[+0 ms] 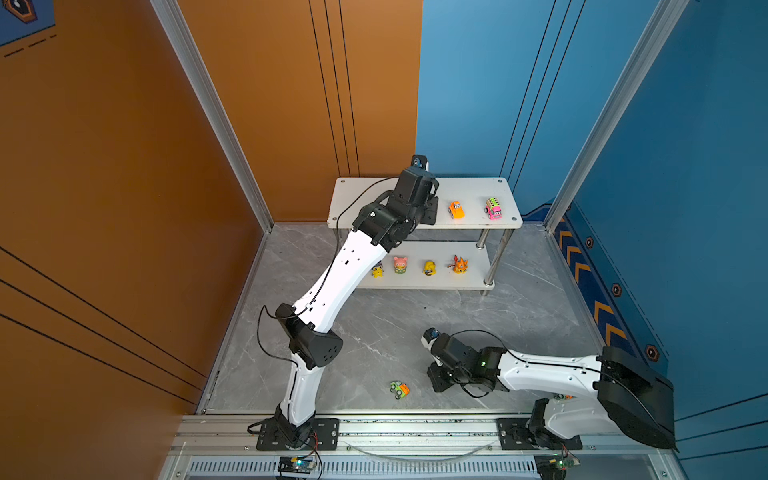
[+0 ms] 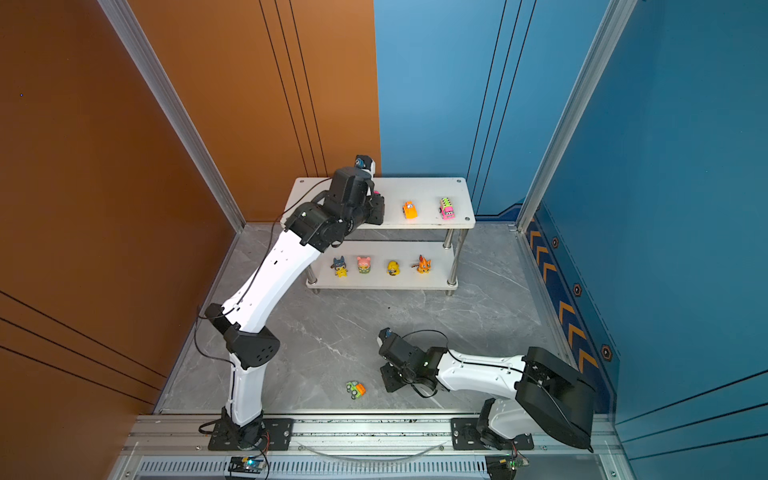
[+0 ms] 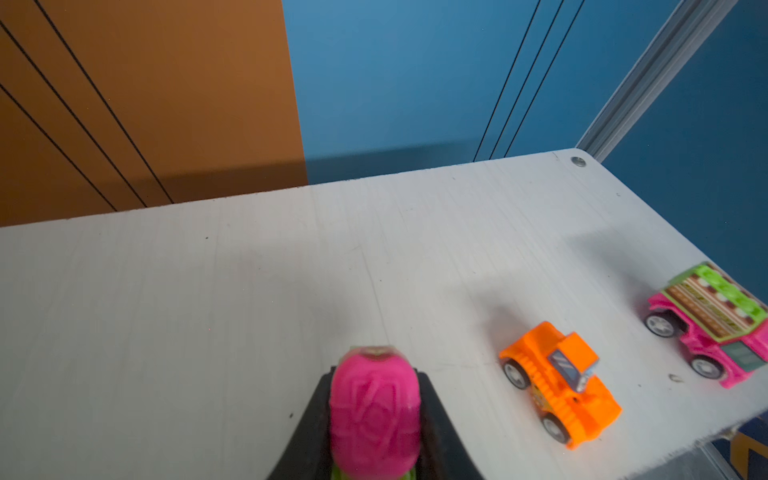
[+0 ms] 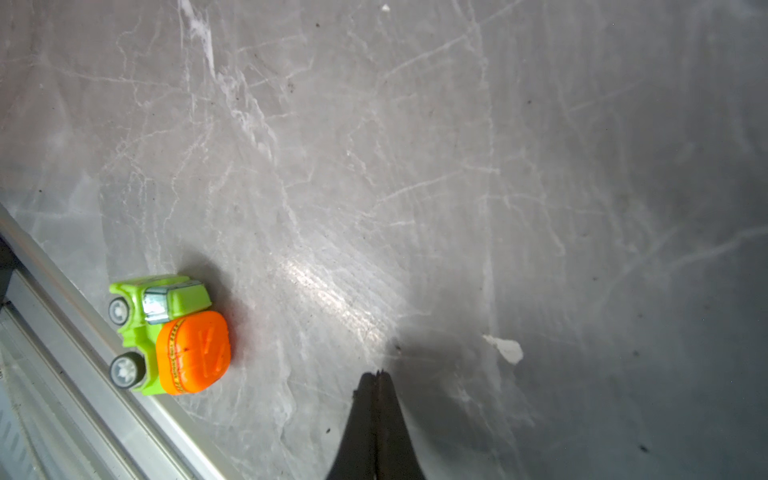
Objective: Place and organize the plastic toys onto the shelf
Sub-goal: 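Lift the pink-fronted car with the left gripper up over the top shelf, then lower the car onto the top shelf beside the orange car, open left gripper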
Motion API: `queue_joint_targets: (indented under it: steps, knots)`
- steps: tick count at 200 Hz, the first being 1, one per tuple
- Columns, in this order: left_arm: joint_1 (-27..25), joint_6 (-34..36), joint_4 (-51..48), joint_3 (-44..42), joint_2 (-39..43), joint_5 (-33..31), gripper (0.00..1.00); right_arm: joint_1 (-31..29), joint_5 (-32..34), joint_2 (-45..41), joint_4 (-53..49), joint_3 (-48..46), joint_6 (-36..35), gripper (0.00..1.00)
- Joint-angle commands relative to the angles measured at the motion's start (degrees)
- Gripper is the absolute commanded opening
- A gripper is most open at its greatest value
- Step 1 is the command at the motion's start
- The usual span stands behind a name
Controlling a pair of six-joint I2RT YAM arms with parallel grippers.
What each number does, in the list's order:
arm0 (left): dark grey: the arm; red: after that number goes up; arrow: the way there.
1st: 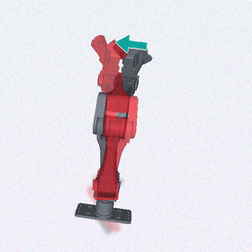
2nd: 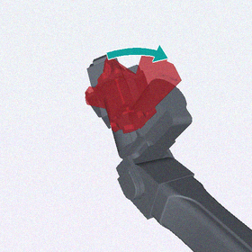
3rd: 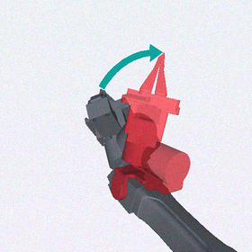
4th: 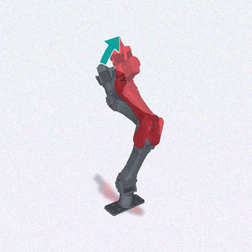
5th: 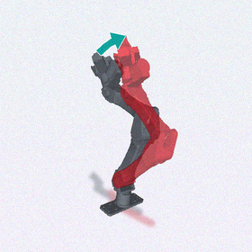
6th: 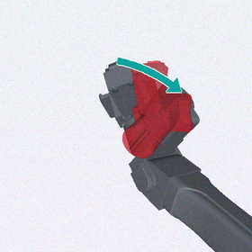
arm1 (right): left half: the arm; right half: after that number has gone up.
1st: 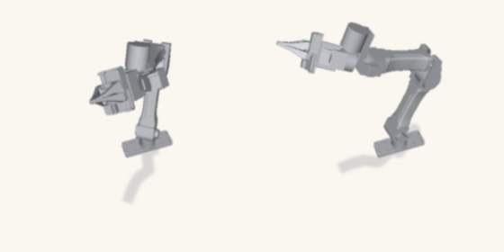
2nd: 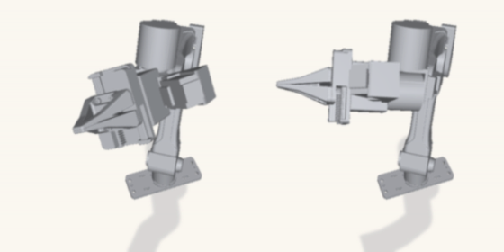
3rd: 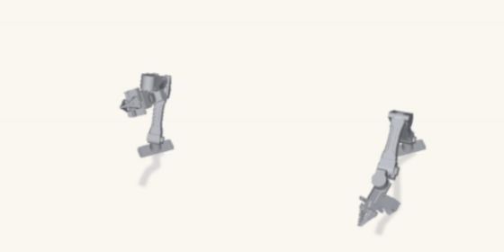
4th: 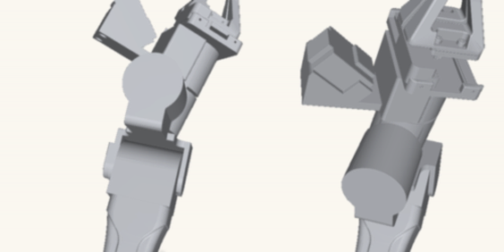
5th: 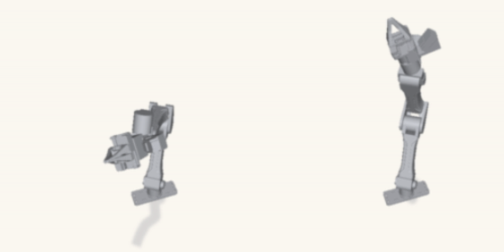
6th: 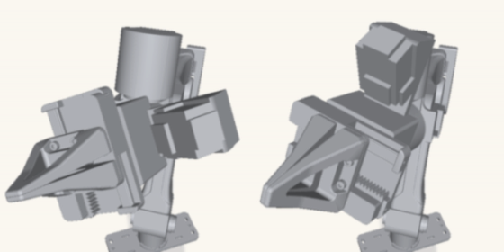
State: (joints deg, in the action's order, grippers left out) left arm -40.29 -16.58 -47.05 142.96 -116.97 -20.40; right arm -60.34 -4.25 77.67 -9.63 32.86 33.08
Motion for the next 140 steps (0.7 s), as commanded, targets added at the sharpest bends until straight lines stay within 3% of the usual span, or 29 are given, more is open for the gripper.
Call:
queue_joint_targets:
  steps: [1, 49, 118, 140]
  knots:
    - [0.39, -1.7, -1.9, 0.61, -0.1, 1.59, 0.09, 0.39, 1.52, -0.65, 1.26, -0.61, 0.49, 0.0]
    - [-0.45, -2.88, -2.07, -0.43, -0.11, 1.3, 0.12, 0.35, 0.43, 0.92, 2.81, -0.69, 0.58, 0.0]
    - [-2.37, -4.1, -2.92, -3.44, 1.06, -3.92, 0.13, 0.05, -0.02, -0.42, 4.09, -2.47, 0.58, 0.0]
    - [-2.26, -4.16, -2.97, -2.82, 0.7, -4.61, 0.24, 0.0, 0.38, -1.84, 4.07, -3.49, 0.76, 0.0]
